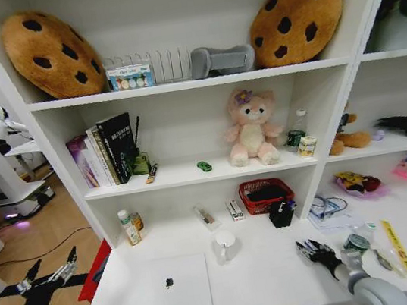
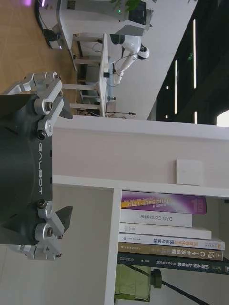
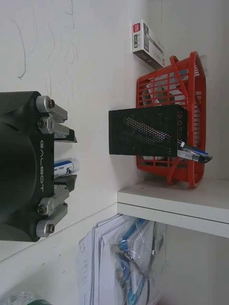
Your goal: Organize the objects on the table.
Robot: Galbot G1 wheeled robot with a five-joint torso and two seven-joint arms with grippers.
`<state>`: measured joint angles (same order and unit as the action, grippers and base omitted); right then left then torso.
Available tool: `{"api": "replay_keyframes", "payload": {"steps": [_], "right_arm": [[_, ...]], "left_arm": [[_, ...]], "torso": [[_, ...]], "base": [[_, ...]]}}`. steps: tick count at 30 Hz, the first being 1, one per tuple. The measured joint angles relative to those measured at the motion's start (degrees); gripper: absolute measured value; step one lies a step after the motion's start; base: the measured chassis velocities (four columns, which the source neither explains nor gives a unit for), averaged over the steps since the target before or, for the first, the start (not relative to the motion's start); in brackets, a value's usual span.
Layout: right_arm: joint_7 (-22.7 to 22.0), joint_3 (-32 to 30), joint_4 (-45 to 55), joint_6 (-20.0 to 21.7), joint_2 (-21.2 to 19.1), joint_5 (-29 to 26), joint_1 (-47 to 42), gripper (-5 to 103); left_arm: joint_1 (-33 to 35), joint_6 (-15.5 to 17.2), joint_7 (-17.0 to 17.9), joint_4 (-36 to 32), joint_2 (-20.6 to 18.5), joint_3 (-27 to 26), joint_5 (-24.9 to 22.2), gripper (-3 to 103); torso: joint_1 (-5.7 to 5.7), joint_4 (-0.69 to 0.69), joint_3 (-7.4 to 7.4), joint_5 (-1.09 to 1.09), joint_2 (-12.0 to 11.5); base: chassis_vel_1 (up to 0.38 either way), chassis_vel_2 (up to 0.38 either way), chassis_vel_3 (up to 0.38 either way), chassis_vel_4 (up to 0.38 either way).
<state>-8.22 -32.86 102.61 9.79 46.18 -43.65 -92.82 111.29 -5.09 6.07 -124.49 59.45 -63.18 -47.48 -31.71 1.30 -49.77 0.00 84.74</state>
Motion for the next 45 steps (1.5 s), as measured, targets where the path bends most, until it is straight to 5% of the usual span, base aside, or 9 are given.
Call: {"api": "replay_keyframes", "payload": {"steps": [7, 15, 17, 22, 45], "right_arm": [[-0.7, -0.1, -0.5, -0.3, 0.6, 0.0, -1.0, 13], [-1.1, 0.0, 0.8, -1.2, 1.7, 1.7, -1.1, 13], [-1.0, -0.3, 2.8, -7.3, 1.9, 9.1, 2.3, 13], [-0.1, 1.1, 1.2, -14.7, 1.8, 16.0, 10.2, 13], [1.3, 19.4, -21.9, -18.4, 4.6, 17.0, 39.6, 13]], "left_arm": [[0.0, 0.0, 0.0, 0.0, 0.0, 0.0, 0.0, 100], [0.0, 0.0, 0.0, 0.0, 0.0, 0.0, 0.0, 100], [0.0, 0.0, 0.0, 0.0, 0.0, 0.0, 0.0, 100], [0.0, 0.0, 0.0, 0.0, 0.0, 0.0, 0.0, 100], [0.0, 0.0, 0.0, 0.0, 0.0, 0.0, 0.0, 100]], "torso": [[0.00, 0.00, 0.01, -0.03, 0.0], [0.00, 0.02, 0.00, 0.05, 0.0], [0.00, 0.01, 0.00, 0.00, 0.0], [0.00, 0.00, 0.00, 0.00, 0.0], [0.00, -0.01, 0.00, 0.00, 0.0]], "base": [[0.000, 0.000, 0.000, 0.000], [0.000, 0.000, 0.000, 0.000], [0.000, 0.000, 0.000, 0.000], [0.000, 0.000, 0.000, 0.000], [0.000, 0.000, 0.000, 0.000]]}}
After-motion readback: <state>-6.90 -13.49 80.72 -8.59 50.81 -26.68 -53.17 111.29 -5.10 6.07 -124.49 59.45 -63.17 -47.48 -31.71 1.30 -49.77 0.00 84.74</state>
